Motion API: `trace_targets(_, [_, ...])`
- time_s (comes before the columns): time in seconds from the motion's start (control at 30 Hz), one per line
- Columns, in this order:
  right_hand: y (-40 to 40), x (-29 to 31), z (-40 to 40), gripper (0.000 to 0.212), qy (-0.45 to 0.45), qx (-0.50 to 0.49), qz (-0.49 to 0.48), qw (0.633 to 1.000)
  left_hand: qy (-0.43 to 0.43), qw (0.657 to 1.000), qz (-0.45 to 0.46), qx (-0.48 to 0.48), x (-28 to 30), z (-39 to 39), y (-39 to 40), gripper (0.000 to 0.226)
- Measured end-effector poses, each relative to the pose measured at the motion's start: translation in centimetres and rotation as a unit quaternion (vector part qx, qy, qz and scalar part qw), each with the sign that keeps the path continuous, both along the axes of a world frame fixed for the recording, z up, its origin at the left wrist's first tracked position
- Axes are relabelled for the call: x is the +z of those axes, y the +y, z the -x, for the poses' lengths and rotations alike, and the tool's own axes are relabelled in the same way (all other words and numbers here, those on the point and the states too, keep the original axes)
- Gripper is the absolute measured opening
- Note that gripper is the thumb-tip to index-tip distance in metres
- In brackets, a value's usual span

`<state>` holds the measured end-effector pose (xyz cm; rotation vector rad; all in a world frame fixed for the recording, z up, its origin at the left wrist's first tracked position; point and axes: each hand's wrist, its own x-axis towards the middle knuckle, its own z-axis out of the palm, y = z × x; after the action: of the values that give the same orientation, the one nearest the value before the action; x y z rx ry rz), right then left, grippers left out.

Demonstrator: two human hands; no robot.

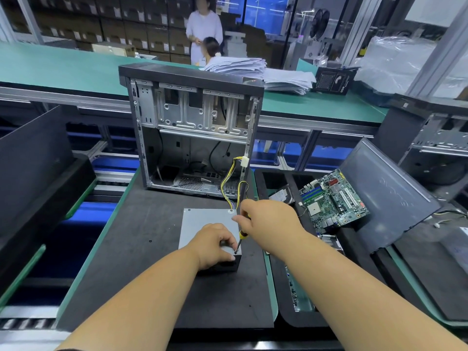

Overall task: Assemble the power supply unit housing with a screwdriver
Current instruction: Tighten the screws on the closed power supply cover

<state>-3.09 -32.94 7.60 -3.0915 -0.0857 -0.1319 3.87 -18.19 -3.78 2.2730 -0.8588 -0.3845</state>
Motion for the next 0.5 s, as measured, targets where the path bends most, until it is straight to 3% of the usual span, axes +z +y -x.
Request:
trace_targets(0.17, [0.06, 0.3, 0.31, 0.02, 0.005, 0.014, -0.062, 0.998, 0.003, 1.0, 0.003, 0.001, -0.06, -0.05, -0.01, 0.026])
trace_targets(0.27, [-0.07, 0.61, 0.17, 0.011, 0.004, 0.024, -0.052, 0.998, 0.002, 1.0, 0.002, 0.0, -0.11, -0.07, -0.02, 0.026])
trace_targets(0.5, [0.08, 0.19, -0.5, 0.05, 0.015, -0.059, 0.069, 0.996, 0.001, 1.0, -0.003, -0.002, -0.2, -0.04, 0.04, 0.03])
